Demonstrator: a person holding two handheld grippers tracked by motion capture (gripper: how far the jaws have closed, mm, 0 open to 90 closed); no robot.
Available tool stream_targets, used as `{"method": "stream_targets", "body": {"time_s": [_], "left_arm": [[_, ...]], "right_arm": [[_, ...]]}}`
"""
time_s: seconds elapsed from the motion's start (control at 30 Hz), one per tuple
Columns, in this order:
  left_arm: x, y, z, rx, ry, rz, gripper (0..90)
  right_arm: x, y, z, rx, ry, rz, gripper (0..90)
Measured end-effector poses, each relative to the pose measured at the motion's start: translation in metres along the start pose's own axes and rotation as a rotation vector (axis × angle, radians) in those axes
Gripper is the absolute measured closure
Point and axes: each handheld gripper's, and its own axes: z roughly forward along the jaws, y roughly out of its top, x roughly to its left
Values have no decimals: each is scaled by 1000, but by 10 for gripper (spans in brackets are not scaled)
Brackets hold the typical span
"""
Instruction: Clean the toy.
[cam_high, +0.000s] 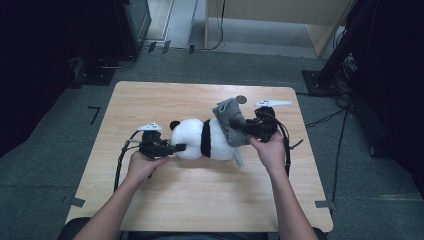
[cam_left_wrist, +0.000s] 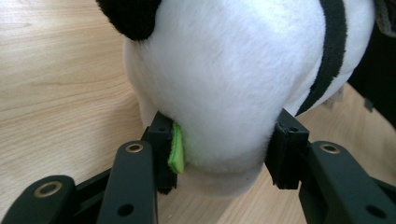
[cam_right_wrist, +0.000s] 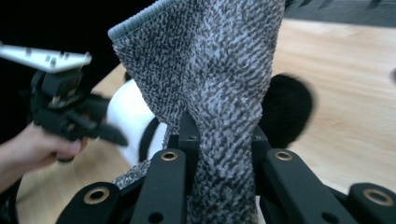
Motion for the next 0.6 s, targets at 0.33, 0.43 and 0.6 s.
{"method": "stream_targets", "body": {"time_s": [0.33,0.43,0.6], "left_arm": [[2,-2,0,-36,36,56,328],[3,-2,-1,-30,33,59,315],[3,-4,-8,-49,68,96,299]], "right_arm": [[-7,-8,10,-2,-43,-21,771],[-10,-6,14,-11,-49,-23,771],[-16,-3,20,-28,-53,-16,772]]}}
